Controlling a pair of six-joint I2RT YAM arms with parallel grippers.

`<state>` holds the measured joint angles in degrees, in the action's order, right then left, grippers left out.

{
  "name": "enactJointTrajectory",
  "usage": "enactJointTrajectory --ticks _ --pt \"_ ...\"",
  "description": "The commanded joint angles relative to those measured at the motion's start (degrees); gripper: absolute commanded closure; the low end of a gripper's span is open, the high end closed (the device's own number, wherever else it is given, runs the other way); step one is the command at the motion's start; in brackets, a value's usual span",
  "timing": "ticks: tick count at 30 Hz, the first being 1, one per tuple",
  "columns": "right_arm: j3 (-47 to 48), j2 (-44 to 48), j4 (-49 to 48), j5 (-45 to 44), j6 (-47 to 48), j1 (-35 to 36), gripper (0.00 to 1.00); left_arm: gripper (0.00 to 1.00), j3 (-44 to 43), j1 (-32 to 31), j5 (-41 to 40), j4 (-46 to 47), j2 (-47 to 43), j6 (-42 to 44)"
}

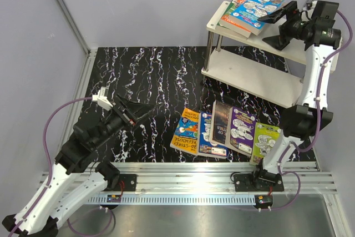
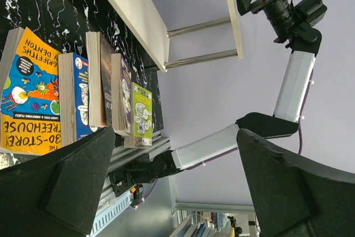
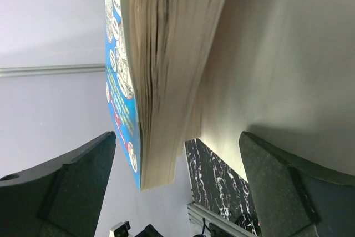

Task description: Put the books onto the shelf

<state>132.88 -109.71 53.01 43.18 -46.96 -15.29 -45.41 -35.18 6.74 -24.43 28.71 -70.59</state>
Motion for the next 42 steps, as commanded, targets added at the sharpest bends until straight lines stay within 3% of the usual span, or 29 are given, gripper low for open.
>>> enactJointTrajectory --ticks 1,6,9,10,11,12,16,27,42 --pt "-0.87 3.62 -0.63 -0.29 1.43 -2.63 0.00 0.01 -2.40 0.11 1.17 2.19 1.00 1.15" --pt "-1.22 5.03 -0.54 0.24 0.38 -6.32 0.00 0.01 -2.32 0.20 1.87 2.63 1.70 1.24" --pt "-1.48 5.03 -2.20 0.85 -1.02 -7.30 0.24 0.01 -2.40 0.20 2.05 2.89 1.79 1.33" --pt "-1.66 4.95 -2.74 1.03 -2.16 -7.73 0.36 0.01 -2.49 0.11 2.13 2.89 1.88 1.50" --pt "-1.92 4.77 -3.61 1.38 -3.04 -7.91 0.55 0.01 -2.58 0.20 2.31 2.80 2.05 1.59" --pt "-2.88 4.77 -5.88 1.82 -3.83 -8.09 0.64 0.01 -2.67 0.11 2.31 2.72 2.14 1.59" --pt "-4.82 4.60 -11.34 2.00 -8.92 -8.18 0.83 0.01 -2.93 0.20 2.40 2.80 2.32 1.86" --pt "-4.82 1.96 -20.14 2.53 -16.23 -8.09 0.87 0.01 -3.11 0.11 1.87 2.89 2.32 2.30" --pt "-4.30 -1.12 -21.37 0.50 -17.46 -4.05 0.87 0.01 -3.99 0.29 2.49 3.51 3.99 3.17"
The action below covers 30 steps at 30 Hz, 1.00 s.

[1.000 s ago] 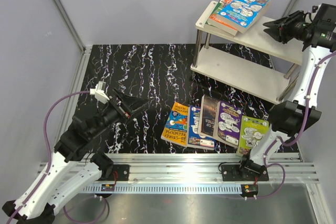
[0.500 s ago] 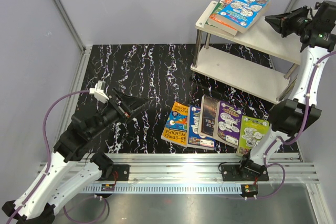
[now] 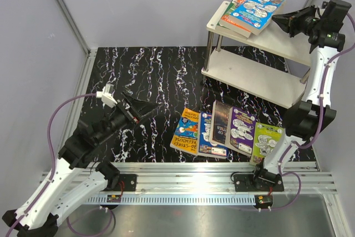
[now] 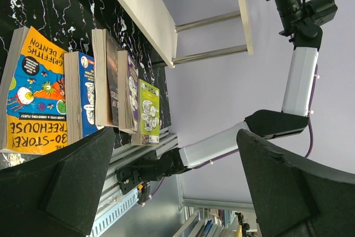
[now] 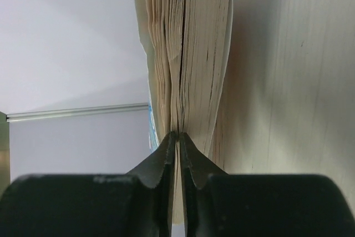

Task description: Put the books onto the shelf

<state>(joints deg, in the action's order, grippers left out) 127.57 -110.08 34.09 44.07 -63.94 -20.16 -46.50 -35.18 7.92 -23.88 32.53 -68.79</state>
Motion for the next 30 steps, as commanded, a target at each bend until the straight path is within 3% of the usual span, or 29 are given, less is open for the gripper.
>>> enactJointTrajectory --ticks 1,18,24,27,30 --pt "1.02 -0.83 -2.45 -0.39 -0.48 1.00 0.87 0.01 -2.98 0.29 1.31 2.70 0.25 1.47" --pt "4.53 -4.62 -1.48 -2.15 -0.31 4.87 0.90 0.01 -4.21 0.90 1.22 0.67 0.25 2.88" --pt "4.45 -1.72 4.14 -4.61 4.26 3.82 0.90 0.01 -4.65 1.17 1.39 -0.29 0.69 3.49" --pt "0.50 2.75 4.94 -6.45 6.72 1.98 0.84 0.01 -4.39 1.17 2.01 0.06 1.48 3.58" --pt "-2.32 7.15 6.95 -8.12 10.49 0.74 0.71 0.01 -3.86 1.17 3.59 0.94 3.14 3.84"
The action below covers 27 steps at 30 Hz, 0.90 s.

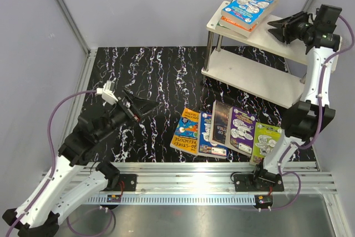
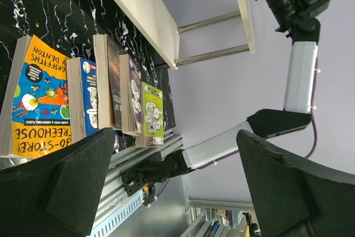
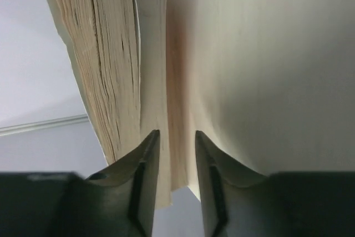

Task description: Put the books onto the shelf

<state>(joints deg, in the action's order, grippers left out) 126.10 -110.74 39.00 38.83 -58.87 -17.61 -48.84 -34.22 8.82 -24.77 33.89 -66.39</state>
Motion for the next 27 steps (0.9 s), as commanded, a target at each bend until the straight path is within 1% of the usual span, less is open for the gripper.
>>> enactJointTrajectory --ticks 1,4,5,6,7,8,10,11,12,13,14,16,17,19,20,21,23,24,25,27 --pt "-1.38 9.04 2.91 -3.49 6.39 -1.82 0.58 0.01 -1.17 0.20 3.74 2.88 2.23 1.35" --pt "-8.83 16.58 3.10 -5.60 7.90 -1.47 0.38 0.01 -0.03 0.20 5.67 5.08 4.51 1.44" --pt "-14.16 21.48 3.44 -7.17 8.33 -1.38 0.26 0.01 0.15 0.20 6.03 5.52 5.30 1.53" --pt "-15.44 23.36 5.36 -8.67 10.60 -0.77 0.22 0.02 0.50 0.20 6.47 5.96 6.18 1.88" --pt "-16.49 25.20 7.21 -10.68 11.92 1.32 0.18 0.02 0.67 0.20 7.69 6.75 7.93 2.05" --pt "-20.07 29.22 9.14 -14.36 12.98 2.82 0.11 0.02 0.94 0.20 8.31 7.19 8.99 2.23" --pt "-25.44 33.29 9.51 -16.76 13.43 6.25 0.05 0.03 1.46 0.03 10.50 8.86 11.10 2.49" --pt "-32.26 37.22 8.55 -16.68 12.74 7.05 0.03 0.03 1.73 -0.23 10.95 9.56 13.02 2.58" --pt "-36.24 39.26 7.68 -16.07 10.64 7.67 0.00 0.03 2.25 -0.50 11.30 10.44 14.18 3.02" --pt "-40.19 41.02 7.06 -15.37 9.58 8.20 0.00 0.03 2.26 -1.28 11.48 10.62 15.14 3.37" --pt "-46.67 43.65 7.23 -13.71 8.87 8.98 0.00 0.03 2.26 -1.64 11.40 10.45 17.85 3.81" --pt "-51.38 45.25 8.36 -13.78 9.21 11.35 0.00 0.04 0.95 -2.52 11.05 7.65 20.85 6.18" --pt "-54.18 45.52 10.54 -13.95 10.17 14.06 0.00 0.04 0.42 -2.96 10.78 6.24 22.78 7.14" --pt "-55.96 44.39 13.71 -15.01 13.16 16.63 0.00 0.06 -0.81 -4.27 10.17 2.21 28.75 10.04" --pt "-57.01 42.03 17.82 -15.53 14.65 17.25 0.00 0.06 -1.43 -4.89 9.99 1.49 30.60 10.75" --pt "-57.80 40.88 18.99 -16.06 16.66 20.47 0.00 0.07 -1.78 -5.59 10.08 0.87 34.19 11.71" --pt "-61.13 37.55 20.84 -15.89 18.08 22.34 0.00 0.08 -2.14 -8.14 10.52 1.57 36.85 11.90" --pt "-62.28 36.74 20.85 -16.06 18.70 24.09 0.00 0.09 -2.31 -9.10 10.43 2.44 38.08 11.55" --pt "-63.34 36.04 20.85 -16.67 18.88 24.81 0.00 0.09 -2.49 -11.03 10.34 3.06 39.57 11.20" --pt "-66.07 34.63 20.59 -17.90 18.53 26.39 0.00 0.09 -2.66 -12.62 10.25 4.90 40.46 9.71"
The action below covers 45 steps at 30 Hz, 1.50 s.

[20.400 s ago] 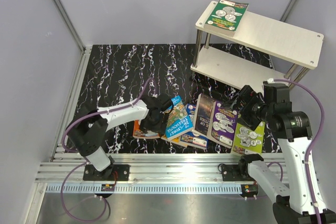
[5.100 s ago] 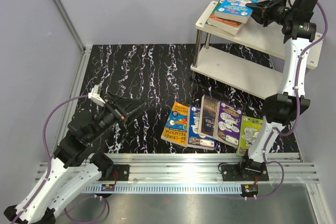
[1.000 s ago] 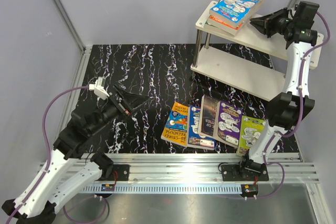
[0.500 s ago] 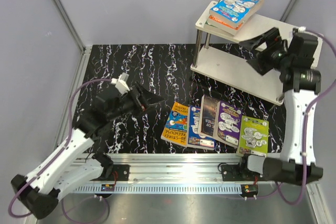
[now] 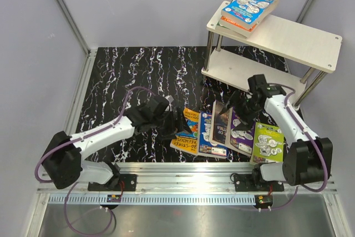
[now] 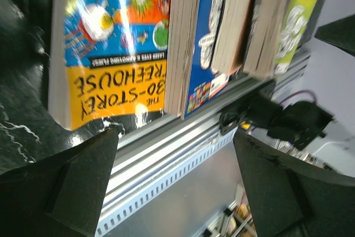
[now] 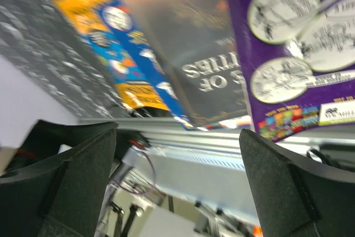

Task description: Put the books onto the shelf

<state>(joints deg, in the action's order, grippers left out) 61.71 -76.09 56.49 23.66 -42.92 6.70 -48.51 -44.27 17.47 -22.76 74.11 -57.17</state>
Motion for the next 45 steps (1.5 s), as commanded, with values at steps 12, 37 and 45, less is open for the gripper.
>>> enactJointTrajectory --ticks 12,37,45 --pt "-5.20 -10.12 4.06 -12.40 3.27 8.42 0.00 0.09 2.80 -4.51 -0.33 3.87 -7.13 -2.42" --pt "2.93 -14.97 6.95 -13.30 2.14 18.07 1.00 0.08 11.33 -3.72 -6.14 -0.79 -21.38 -6.03" --pt "22.03 -17.15 11.10 -10.66 -8.32 35.02 1.00 0.09 9.58 -3.63 -5.26 2.37 -16.89 -4.89"
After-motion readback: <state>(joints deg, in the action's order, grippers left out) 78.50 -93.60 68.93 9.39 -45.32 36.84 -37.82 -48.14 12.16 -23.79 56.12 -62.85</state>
